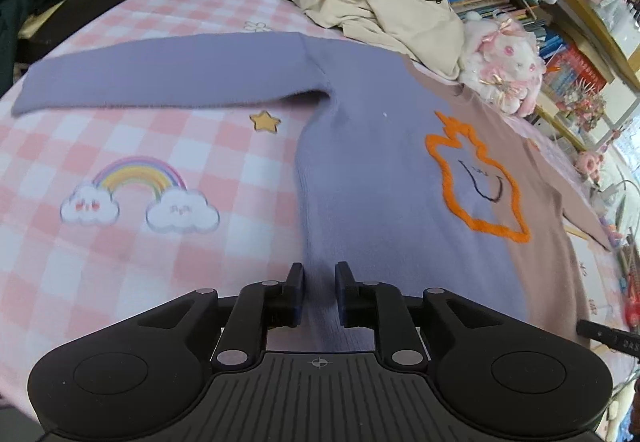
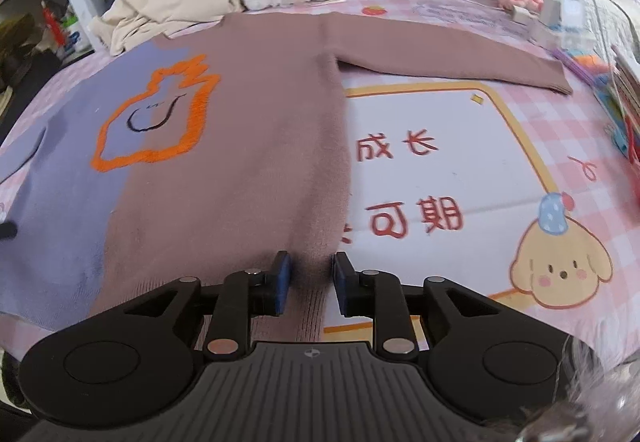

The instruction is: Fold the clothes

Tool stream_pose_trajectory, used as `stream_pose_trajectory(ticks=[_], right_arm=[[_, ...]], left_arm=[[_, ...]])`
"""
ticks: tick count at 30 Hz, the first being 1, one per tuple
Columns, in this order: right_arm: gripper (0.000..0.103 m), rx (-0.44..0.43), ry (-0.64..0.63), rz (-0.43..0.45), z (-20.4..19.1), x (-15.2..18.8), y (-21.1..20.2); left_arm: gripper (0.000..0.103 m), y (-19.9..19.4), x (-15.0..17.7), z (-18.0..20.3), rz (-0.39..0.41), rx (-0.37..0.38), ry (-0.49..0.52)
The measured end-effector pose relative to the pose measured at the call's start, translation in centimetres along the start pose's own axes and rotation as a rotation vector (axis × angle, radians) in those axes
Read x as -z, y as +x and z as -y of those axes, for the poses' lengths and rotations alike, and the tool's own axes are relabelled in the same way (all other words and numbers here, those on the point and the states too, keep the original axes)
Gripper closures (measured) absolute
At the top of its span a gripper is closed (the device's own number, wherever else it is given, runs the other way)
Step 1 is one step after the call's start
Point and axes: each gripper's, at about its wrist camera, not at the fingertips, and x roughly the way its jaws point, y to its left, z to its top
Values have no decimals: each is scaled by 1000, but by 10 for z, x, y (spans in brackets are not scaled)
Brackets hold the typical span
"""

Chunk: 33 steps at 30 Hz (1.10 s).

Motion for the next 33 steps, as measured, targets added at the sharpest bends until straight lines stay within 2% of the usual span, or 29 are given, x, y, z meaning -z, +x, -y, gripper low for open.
stream_pose_trajectory(ticks=[2,3,4,10,16,20,23,24,26,27,28,30,31,33], right_arm=[[90,-12,-4,-10,-1,0,-1],[92,-17,-6,-15,-1,1,-1],[92,-21,-4,-20,-2,1,-1],[93,-19,-6,-18,-9,6,-3],[91,10,-1,-3,-11,7,-3],[84,27,10,12,-13,9,-6],[70,35,36,39,-15,9,-15],[70,29,49,57,-16,10,-21],[67,25,75,84,-18,11,-31],[64,24,88,98,-19,12,-37],[62,26,103,108,-20,14,-41],[59,34,132,132,-23,18,-52],[58,45,133,138,-23,20,-56],[56,69,132,147,-22,26,-64]], left_arm=[[92,-1,2,2,0,-5,15],[97,0,2,4,0,-9,26],[98,0,3,5,0,-13,36],[98,4,-10,-6,-3,-8,1],[97,2,-5,-4,-3,-4,30],[92,-3,-1,-3,11,-15,40],[92,-16,1,5,50,-16,89],[91,-22,1,9,66,-21,110],[84,-33,2,18,106,-32,157],[74,-37,4,23,125,-31,172],[56,-40,4,28,140,-27,181],[39,-45,8,37,171,-9,182],[33,-46,10,41,182,3,180],[32,-45,15,52,194,20,186]])
